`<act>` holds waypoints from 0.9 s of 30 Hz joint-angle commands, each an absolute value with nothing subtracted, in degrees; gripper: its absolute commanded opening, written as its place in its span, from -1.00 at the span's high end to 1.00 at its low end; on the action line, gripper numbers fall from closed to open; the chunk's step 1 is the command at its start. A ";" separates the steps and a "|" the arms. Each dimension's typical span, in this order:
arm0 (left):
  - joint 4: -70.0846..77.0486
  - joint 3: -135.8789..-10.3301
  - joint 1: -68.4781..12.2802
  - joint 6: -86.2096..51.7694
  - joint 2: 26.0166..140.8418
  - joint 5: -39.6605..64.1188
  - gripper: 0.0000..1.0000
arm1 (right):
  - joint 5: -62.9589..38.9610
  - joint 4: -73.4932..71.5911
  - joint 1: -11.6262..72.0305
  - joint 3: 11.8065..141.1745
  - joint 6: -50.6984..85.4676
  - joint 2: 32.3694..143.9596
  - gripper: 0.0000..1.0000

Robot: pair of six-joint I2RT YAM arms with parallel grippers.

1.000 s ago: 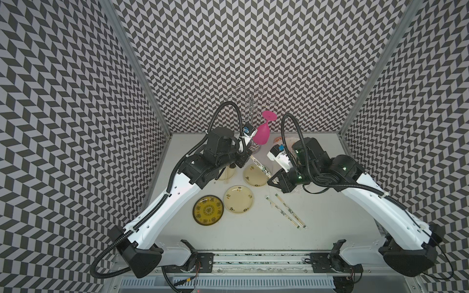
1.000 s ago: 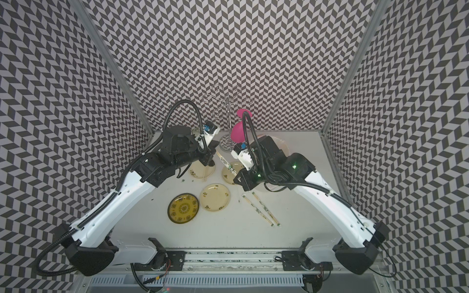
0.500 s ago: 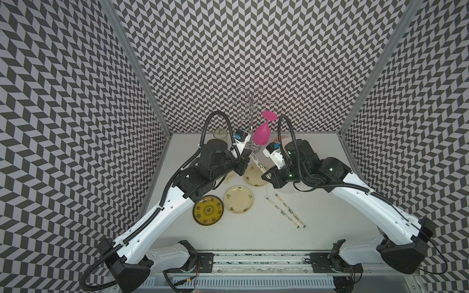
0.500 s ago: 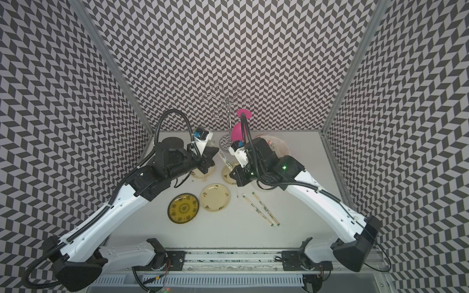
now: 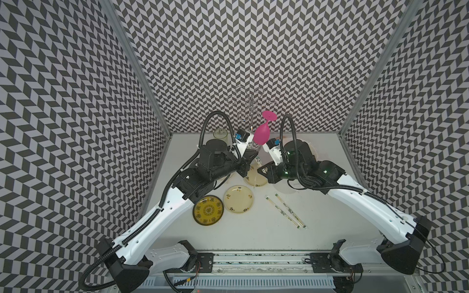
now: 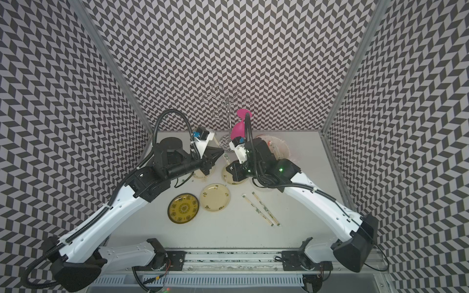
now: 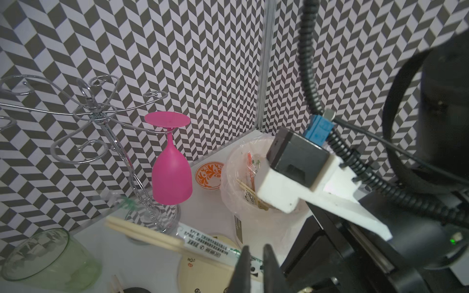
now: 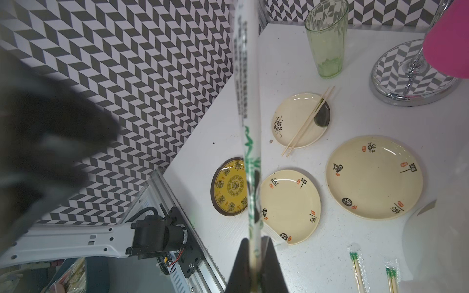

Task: Remove the packaging of disposable chopsticks
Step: Remove the packet bag from the disposable chopsticks.

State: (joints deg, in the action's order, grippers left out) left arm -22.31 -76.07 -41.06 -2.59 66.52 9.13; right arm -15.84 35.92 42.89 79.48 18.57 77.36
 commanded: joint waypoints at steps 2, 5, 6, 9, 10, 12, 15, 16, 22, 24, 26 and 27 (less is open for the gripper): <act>-17.80 -80.00 -39.32 -6.96 62.21 8.10 -0.01 | -16.49 28.95 41.34 77.04 19.17 73.03 1.00; -15.48 -81.10 -36.27 -11.08 60.85 12.56 -0.01 | -19.71 24.85 40.22 75.04 18.92 70.71 1.00; -14.54 -81.25 -34.93 -12.63 60.67 14.86 -0.02 | -20.90 23.10 39.84 74.02 18.84 69.82 1.00; -11.35 -81.18 -31.46 -17.20 60.55 21.07 -0.16 | -24.69 17.62 38.71 70.91 18.81 67.00 1.00; -9.60 -80.84 -30.21 -18.80 60.77 23.94 -0.17 | -26.33 14.84 38.39 69.35 18.89 65.70 1.00; -6.36 -80.44 -28.16 -22.12 61.54 29.41 -0.17 | -29.01 10.39 37.95 67.01 19.36 63.55 1.00; -0.90 -80.03 -25.58 -27.51 63.46 37.28 -0.12 | -32.89 3.96 37.79 64.44 19.66 60.39 1.00; 1.27 -79.83 -25.17 -28.89 64.07 40.00 -0.11 | -33.96 2.23 37.80 63.96 19.68 59.51 1.00; 17.46 -77.88 -25.12 -37.66 66.30 53.42 -0.04 | -39.12 -2.26 37.79 63.39 18.68 56.82 1.00; 20.01 -77.87 -25.11 -39.22 66.75 55.44 -0.04 | -40.43 -3.81 37.75 63.09 18.93 56.05 1.00; 20.84 -78.04 -25.34 -39.93 67.14 56.21 -0.05 | -42.09 -4.42 37.80 63.56 18.83 56.05 1.00; 21.17 -78.11 -25.55 -40.20 67.36 56.78 -0.05 | -42.57 -4.33 37.79 63.87 18.82 56.31 1.00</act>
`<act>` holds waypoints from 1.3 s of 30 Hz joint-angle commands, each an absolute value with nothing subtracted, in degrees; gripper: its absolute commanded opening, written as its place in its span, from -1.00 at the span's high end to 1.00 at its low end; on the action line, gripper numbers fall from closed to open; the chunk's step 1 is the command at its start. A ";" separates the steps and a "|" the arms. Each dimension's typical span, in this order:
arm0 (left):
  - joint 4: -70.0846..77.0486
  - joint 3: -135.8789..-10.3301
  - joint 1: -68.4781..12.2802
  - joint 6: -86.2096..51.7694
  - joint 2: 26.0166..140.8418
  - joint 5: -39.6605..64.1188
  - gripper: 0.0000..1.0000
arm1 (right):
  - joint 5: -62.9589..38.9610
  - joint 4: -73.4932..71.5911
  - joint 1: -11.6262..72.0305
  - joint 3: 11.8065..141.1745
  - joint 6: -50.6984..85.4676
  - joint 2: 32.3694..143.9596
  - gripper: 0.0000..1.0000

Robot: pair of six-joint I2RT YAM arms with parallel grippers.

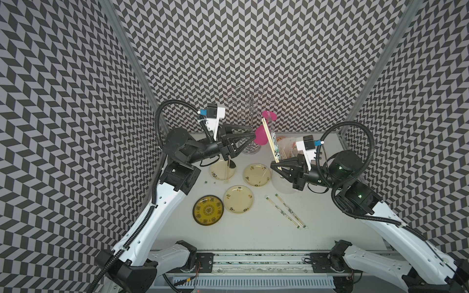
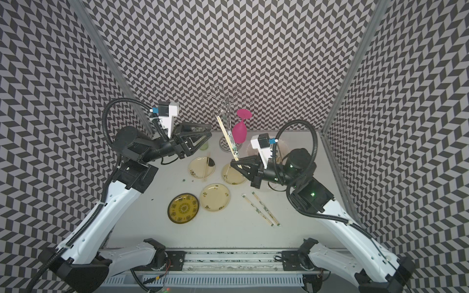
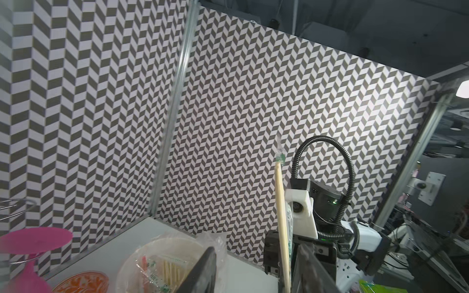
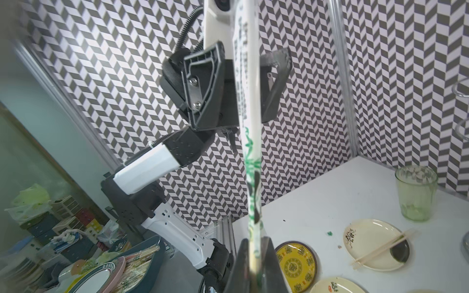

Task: Remove the packaging of disposable chopsticks
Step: Remove the packet bag from the disposable chopsticks, then adjust the disposable chopsticks.

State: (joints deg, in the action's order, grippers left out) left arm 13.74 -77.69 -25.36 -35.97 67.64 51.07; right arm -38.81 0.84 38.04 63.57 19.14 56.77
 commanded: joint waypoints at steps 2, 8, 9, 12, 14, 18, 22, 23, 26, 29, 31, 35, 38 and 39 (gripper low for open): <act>22.18 -78.46 -26.62 -40.73 67.96 58.46 -0.05 | -43.08 -4.22 37.79 64.30 18.84 56.59 1.00; 22.58 -79.79 -29.67 -40.44 69.31 59.06 0.06 | -44.42 -3.95 37.79 64.80 18.78 57.30 1.00; 22.46 -80.06 -29.99 -40.22 69.52 59.14 0.08 | -44.72 -4.00 37.83 64.81 18.79 57.39 1.00; 21.99 -80.91 -30.58 -39.66 69.97 59.15 0.13 | -45.22 -3.90 37.99 64.78 19.06 57.57 1.00; 21.67 -81.51 -30.68 -39.64 70.42 59.09 0.21 | -45.44 -3.74 37.97 64.84 18.93 57.66 1.00; 21.23 -82.45 -30.67 -39.64 71.09 59.13 0.33 | -45.85 -2.18 38.06 65.63 18.13 58.05 1.00; 20.41 -83.11 -30.76 -39.38 71.49 58.66 0.37 | -46.95 -1.00 38.28 66.34 17.45 58.44 1.00; 20.37 -83.19 -30.76 -39.36 71.59 58.69 0.45 | -46.89 -0.76 38.35 66.44 17.32 58.45 1.00; 19.83 -83.39 -30.76 -39.12 71.63 58.47 0.57 | -46.91 -0.38 38.40 66.45 17.05 58.36 1.00; 19.43 -83.58 -30.76 -39.04 71.72 58.36 0.56 | -47.07 0.27 38.41 66.62 16.58 58.45 1.00; 19.04 -83.67 -30.76 -38.96 71.85 58.19 0.55 | -47.11 0.71 38.49 66.62 16.41 58.54 1.00; 18.28 -84.02 -30.84 -38.58 72.07 58.27 0.69 | -47.05 1.46 38.52 66.67 16.01 58.61 1.00; 18.02 -84.31 -30.85 -38.58 72.31 58.53 0.76 | -47.09 2.00 38.58 66.83 15.68 58.87 1.00; 17.94 -84.37 -30.92 -38.58 72.39 58.60 0.76 | -47.12 2.02 38.61 66.96 15.62 58.97 1.00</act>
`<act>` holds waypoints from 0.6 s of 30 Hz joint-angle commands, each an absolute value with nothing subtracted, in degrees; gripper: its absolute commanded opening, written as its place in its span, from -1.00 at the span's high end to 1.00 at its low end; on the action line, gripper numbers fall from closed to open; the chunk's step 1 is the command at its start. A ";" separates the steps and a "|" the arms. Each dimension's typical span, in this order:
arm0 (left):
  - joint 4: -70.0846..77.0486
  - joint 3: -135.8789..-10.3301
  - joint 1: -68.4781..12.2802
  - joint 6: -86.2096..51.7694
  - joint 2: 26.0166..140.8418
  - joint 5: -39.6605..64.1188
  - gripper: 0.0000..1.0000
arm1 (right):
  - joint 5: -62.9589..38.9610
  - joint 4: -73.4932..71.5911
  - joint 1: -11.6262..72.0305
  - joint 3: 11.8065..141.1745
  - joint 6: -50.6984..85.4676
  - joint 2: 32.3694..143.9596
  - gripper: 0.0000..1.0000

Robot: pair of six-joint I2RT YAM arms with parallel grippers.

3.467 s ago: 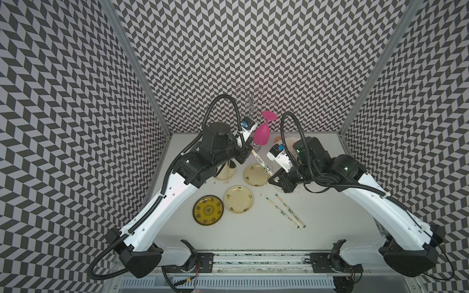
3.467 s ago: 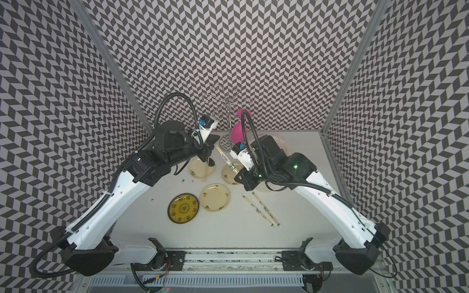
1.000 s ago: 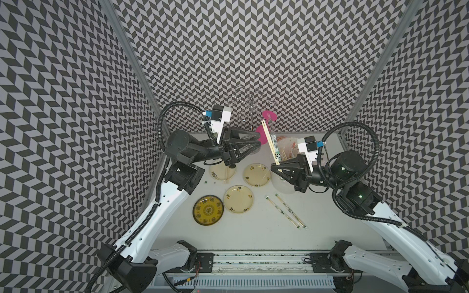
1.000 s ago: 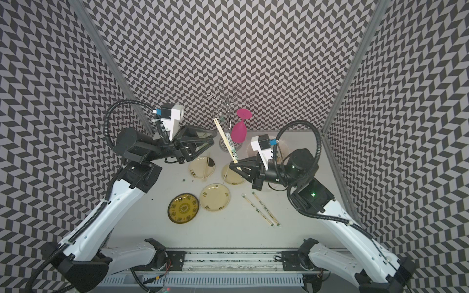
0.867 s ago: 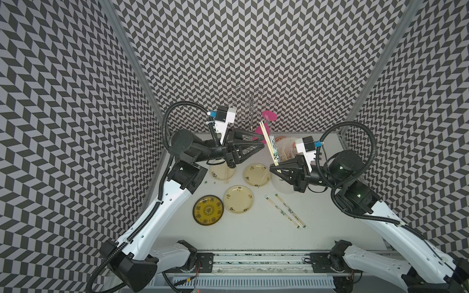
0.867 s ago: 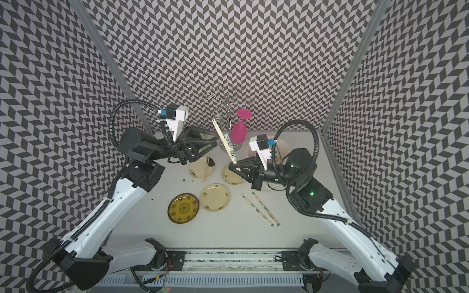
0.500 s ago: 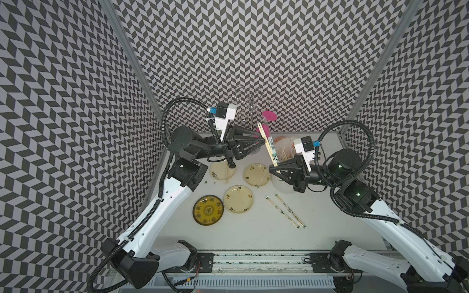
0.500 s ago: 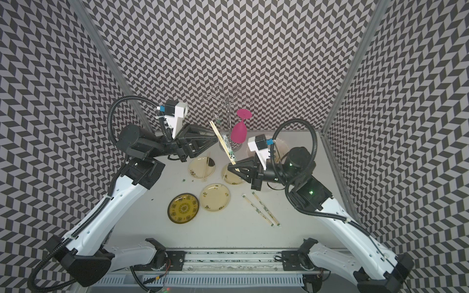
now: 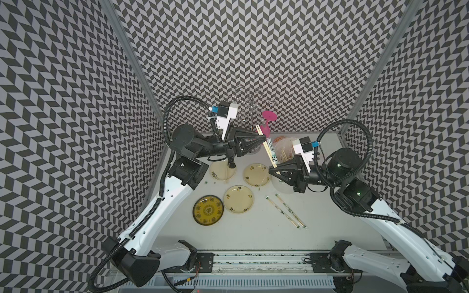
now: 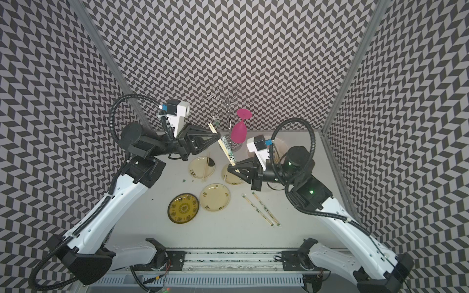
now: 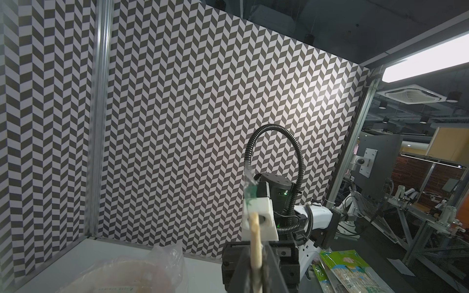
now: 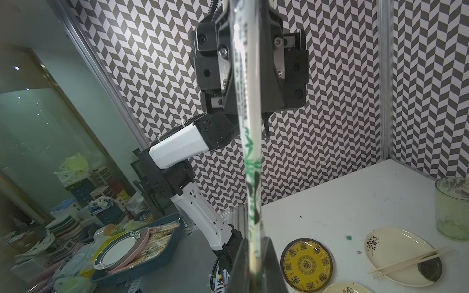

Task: Remove the packaging of disposable chopsticks
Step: Adjust the disposable chopsticks.

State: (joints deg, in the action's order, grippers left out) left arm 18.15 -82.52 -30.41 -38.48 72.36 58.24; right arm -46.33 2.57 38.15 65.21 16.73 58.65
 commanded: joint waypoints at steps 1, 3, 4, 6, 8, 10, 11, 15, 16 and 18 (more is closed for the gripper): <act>17.85 -84.37 -30.93 -38.58 72.38 58.57 0.74 | -47.12 2.08 38.67 66.93 15.62 59.05 1.00; 17.71 -84.42 -30.92 -38.50 72.48 58.68 0.70 | -46.98 2.41 38.67 67.15 15.39 59.06 1.00; 17.67 -84.46 -31.02 -38.41 72.49 58.67 0.71 | -46.87 2.53 38.68 67.16 15.29 59.14 1.00; 17.48 -84.48 -31.05 -38.25 72.49 58.86 0.88 | -46.51 2.72 38.69 67.29 15.23 59.06 1.00; 17.10 -84.56 -31.01 -37.97 72.49 58.78 0.98 | -46.15 2.63 38.68 67.24 15.19 58.89 1.00; 16.96 -84.64 -31.03 -38.06 72.51 58.58 1.00 | -45.73 2.63 38.72 67.23 15.19 58.89 1.00; 16.88 -84.64 -31.01 -37.97 72.58 58.55 1.00 | -45.58 2.63 38.75 67.24 15.20 58.86 1.00; 16.96 -84.23 -31.06 -37.75 72.11 57.64 0.64 | -44.94 1.77 38.69 67.02 15.74 58.63 1.00; 16.96 -84.05 -30.94 -37.62 71.85 57.27 0.65 | -44.74 1.64 38.74 66.97 15.86 58.67 1.00; 16.96 -83.76 -30.94 -37.36 71.38 56.76 0.70 | -44.41 1.35 38.73 66.81 15.97 58.45 1.00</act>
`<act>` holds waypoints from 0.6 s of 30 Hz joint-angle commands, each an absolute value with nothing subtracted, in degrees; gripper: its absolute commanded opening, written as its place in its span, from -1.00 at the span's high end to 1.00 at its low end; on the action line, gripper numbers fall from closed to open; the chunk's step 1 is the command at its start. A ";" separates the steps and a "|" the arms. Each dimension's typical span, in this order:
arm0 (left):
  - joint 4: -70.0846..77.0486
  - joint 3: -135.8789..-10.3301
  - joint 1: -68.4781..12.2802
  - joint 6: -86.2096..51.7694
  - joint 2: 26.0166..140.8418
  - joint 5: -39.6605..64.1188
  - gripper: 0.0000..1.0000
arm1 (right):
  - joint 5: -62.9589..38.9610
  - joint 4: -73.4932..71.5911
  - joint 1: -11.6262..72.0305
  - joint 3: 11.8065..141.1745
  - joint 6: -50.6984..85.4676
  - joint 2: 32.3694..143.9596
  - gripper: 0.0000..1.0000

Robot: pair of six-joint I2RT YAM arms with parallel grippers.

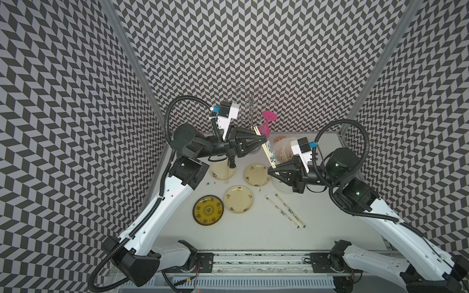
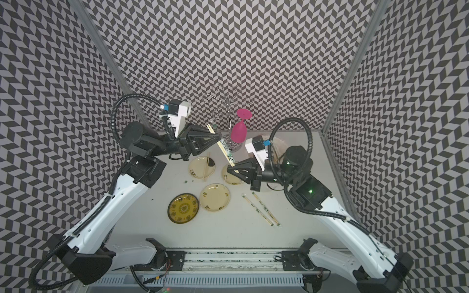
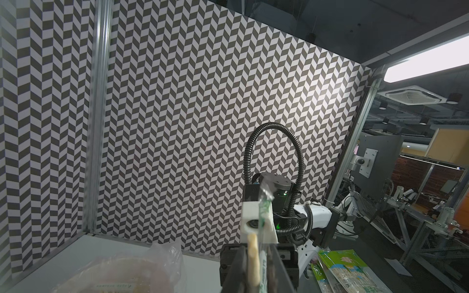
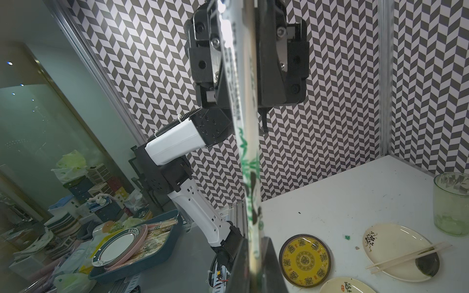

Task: Remove the packaging of disposable chopsticks
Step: Adjust the disposable chopsticks.

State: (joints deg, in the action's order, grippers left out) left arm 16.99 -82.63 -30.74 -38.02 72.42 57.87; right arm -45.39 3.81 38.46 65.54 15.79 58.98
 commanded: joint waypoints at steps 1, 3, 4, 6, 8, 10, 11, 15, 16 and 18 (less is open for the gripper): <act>17.13 -83.59 -30.94 -37.20 71.09 56.48 0.71 | -44.34 1.23 38.72 66.71 16.07 58.33 1.00; 17.23 -83.34 -30.94 -37.00 70.87 56.25 0.73 | -44.47 1.30 38.71 66.80 16.06 58.50 1.00; 17.27 -83.32 -30.94 -37.02 70.76 56.32 0.75 | -44.67 1.32 38.72 66.88 16.13 58.66 1.00; 17.31 -83.32 -30.94 -37.11 70.73 56.38 0.79 | -44.59 1.32 38.69 66.95 16.17 58.54 1.00; 17.31 -83.32 -30.94 -37.00 70.75 56.25 0.91 | -44.31 1.39 38.70 66.93 16.25 58.37 1.00; 17.25 -83.25 -30.86 -37.02 70.66 56.03 1.00 | -43.99 1.32 38.67 66.84 16.34 58.27 1.00; 17.23 -83.28 -30.85 -37.01 70.73 55.88 1.00 | -43.87 1.36 38.68 66.88 16.34 58.21 1.00; 17.14 -83.14 -30.71 -37.25 70.40 54.85 1.00 | -42.42 1.40 38.68 66.60 16.87 58.37 1.00; 17.01 -83.28 -30.55 -37.35 70.46 54.84 1.00 | -41.45 1.53 38.67 66.44 16.81 58.45 0.90; 16.15 -83.49 -29.83 -37.38 70.62 55.00 1.00 | -39.21 2.18 38.70 66.23 16.49 58.36 0.40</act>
